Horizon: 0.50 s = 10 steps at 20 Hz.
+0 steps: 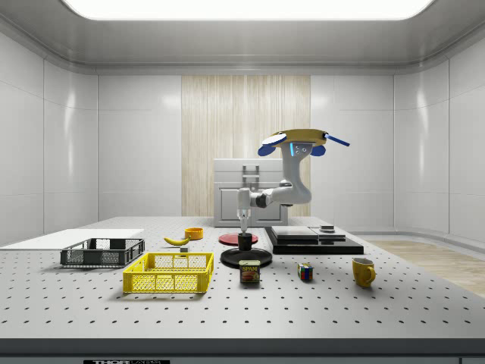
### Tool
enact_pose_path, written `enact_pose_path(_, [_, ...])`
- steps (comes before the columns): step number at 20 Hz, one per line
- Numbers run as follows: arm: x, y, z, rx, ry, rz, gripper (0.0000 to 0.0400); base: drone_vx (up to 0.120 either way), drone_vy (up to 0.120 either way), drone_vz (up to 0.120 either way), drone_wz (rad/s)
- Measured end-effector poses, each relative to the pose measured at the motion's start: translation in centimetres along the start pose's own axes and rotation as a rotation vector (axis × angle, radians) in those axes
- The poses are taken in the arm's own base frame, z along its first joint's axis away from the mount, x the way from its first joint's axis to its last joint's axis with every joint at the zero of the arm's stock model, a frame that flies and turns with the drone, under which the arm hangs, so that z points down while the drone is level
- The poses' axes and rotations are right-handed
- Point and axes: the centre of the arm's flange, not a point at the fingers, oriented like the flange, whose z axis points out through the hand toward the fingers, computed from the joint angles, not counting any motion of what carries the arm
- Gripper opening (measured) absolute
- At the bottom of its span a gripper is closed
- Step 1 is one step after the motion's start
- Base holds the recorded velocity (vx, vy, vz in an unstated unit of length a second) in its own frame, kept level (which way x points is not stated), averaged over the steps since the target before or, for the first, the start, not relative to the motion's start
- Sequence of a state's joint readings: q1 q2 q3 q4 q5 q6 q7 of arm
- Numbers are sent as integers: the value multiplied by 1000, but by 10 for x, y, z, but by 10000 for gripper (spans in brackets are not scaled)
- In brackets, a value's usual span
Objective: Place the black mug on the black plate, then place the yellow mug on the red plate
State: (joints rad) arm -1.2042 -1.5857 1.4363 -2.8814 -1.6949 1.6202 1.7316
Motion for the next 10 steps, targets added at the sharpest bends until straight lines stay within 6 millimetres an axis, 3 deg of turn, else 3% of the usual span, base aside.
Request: enact_pose_path(10, [0, 0, 30, 0, 0, 0, 100, 0, 0, 0, 0])
